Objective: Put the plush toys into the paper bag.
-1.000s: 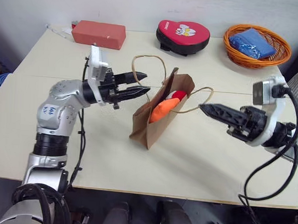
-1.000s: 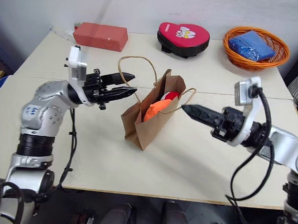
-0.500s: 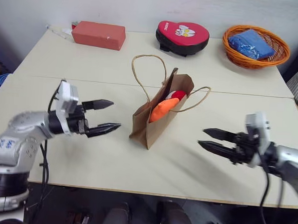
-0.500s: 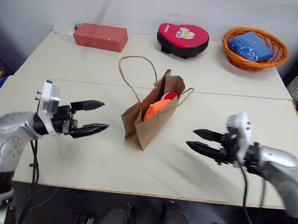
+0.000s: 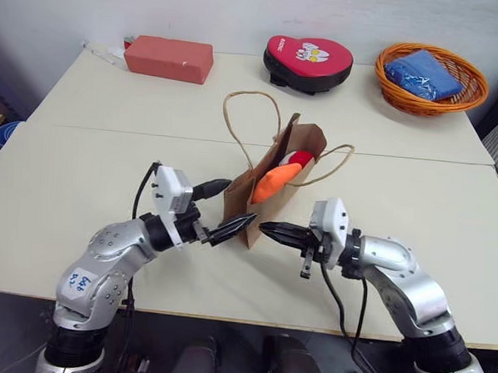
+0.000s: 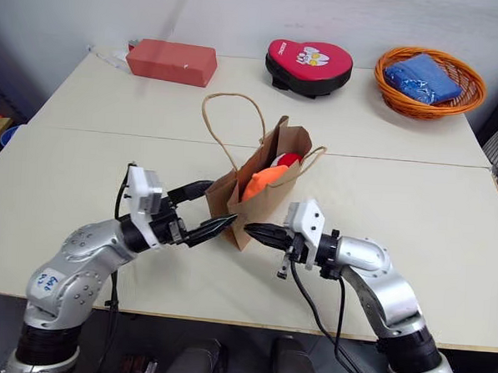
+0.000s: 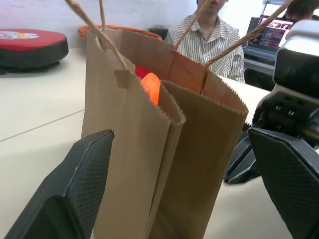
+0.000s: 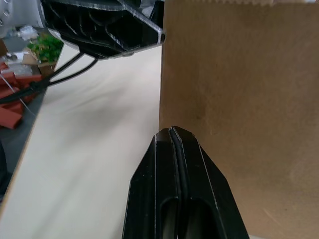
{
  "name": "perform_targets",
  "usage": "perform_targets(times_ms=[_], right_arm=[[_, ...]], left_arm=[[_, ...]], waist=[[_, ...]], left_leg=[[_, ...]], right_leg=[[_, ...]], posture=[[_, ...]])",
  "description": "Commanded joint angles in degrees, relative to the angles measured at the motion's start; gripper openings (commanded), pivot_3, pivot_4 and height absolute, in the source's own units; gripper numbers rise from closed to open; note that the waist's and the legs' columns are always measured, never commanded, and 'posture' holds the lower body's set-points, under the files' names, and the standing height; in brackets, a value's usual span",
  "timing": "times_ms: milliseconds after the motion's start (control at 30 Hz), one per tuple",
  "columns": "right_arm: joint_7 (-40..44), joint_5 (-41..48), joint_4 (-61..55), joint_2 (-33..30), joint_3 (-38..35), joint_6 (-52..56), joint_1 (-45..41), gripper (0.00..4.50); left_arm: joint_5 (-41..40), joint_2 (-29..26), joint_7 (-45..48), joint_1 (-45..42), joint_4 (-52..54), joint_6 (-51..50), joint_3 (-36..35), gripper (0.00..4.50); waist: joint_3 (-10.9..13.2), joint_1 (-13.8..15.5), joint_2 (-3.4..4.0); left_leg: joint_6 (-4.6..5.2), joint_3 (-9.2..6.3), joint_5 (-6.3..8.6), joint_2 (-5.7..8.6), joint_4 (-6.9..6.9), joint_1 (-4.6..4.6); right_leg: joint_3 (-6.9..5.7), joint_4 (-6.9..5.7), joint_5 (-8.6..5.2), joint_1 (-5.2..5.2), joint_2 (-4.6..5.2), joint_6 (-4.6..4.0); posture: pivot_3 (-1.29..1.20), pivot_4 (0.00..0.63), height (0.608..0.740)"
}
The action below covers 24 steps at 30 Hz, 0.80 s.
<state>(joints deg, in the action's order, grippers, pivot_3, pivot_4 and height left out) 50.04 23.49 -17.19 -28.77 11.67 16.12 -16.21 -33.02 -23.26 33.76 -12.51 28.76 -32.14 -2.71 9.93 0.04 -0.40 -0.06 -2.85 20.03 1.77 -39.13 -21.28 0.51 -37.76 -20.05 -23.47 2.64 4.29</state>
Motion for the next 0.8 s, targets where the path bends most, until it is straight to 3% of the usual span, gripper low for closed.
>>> perform_targets(times_ms=[33, 233, 267, 367, 567, 733, 800], right_arm=[[-1.21, -2.55, 0.89, 2.58, 1.48, -2.13, -2.19, 0.02], [-2.2, -4.97, 2.41, 6.02, 2.75, -3.13, -2.91, 0.02], [-2.25, -4.99, 2.36, 6.12, 2.65, -3.2, -2.39, 0.0], [-1.87, -4.5, 1.6, 5.65, 2.02, -3.59, -0.86, 0.0], [0.07, -0.89, -2.1, 1.79, -2.06, -1.39, 3.08, 0.0], [4.88, 5.22, -7.84, -7.33, -14.3, -2.52, 14.53, 0.0], [7.74, 7.58, -7.72, -8.81, -20.7, -6.48, 19.0, 0.0]], left_arm=[[2.11, 1.22, -2.87, -1.25, 0.55, 1.37, 1.13, 4.5], [4.89, 2.86, -4.47, -2.64, -1.77, 1.94, 3.82, 4.5], [5.43, 3.1, -4.31, -2.73, -2.53, 2.56, 4.26, 4.31], [6.79, 3.08, -3.73, -2.67, -4.36, 4.1, 4.68, 3.58], [6.99, 0.88, -0.67, -3.76, -7.85, 6.2, 2.86, 1.58], [2.22, -5.28, 16.52, -8.09, -15.71, 11.41, 0.95, 0.03], [-0.54, -8.01, 24.59, -11.47, -20.48, 10.6, 0.54, 0.03]], waist=[[0.0, -0.07, 0.0], [0.0, -0.13, 0.0], [0.0, -0.13, 0.0], [0.0, -0.05, 0.0], [0.0, -0.08, 0.0], [0.0, 0.88, 0.0], [0.0, 1.08, 0.0]], left_leg=[[-0.01, 0.0, 0.0, 0.0, 0.0, 0.0], [-0.06, -0.01, -0.03, 0.0, 0.01, 0.02], [-0.06, 0.0, -0.03, 0.0, 0.0, 0.02], [-0.06, -0.01, -0.03, 0.02, 0.0, 0.02], [-0.06, -0.01, -0.03, 0.02, 0.0, 0.01], [-0.05, -0.03, -0.02, 0.04, 0.01, -0.01], [-0.05, -0.04, -0.02, 0.04, 0.01, 0.01]], right_leg=[[0.0, 0.0, 0.0, 0.0, 0.0, 0.0], [-0.01, -0.04, 0.0, -0.01, -0.02, 0.0], [0.0, -0.02, 0.0, -0.01, -0.02, 0.0], [-0.01, -0.01, 0.0, 0.0, -0.01, 0.0], [-0.01, -0.02, 0.0, -0.01, 0.0, 0.0], [-0.03, 0.07, 0.0, 0.03, 0.02, 0.0], [-0.04, 0.08, 0.0, 0.07, 0.02, 0.0]], posture=[[0.0, 0.15, 0.74], [0.0, 0.15, 0.74], [0.0, 0.15, 0.74], [0.0, 0.15, 0.74], [0.0, 0.15, 0.74], [0.0, 0.15, 0.74], [0.0, 0.15, 0.74]])
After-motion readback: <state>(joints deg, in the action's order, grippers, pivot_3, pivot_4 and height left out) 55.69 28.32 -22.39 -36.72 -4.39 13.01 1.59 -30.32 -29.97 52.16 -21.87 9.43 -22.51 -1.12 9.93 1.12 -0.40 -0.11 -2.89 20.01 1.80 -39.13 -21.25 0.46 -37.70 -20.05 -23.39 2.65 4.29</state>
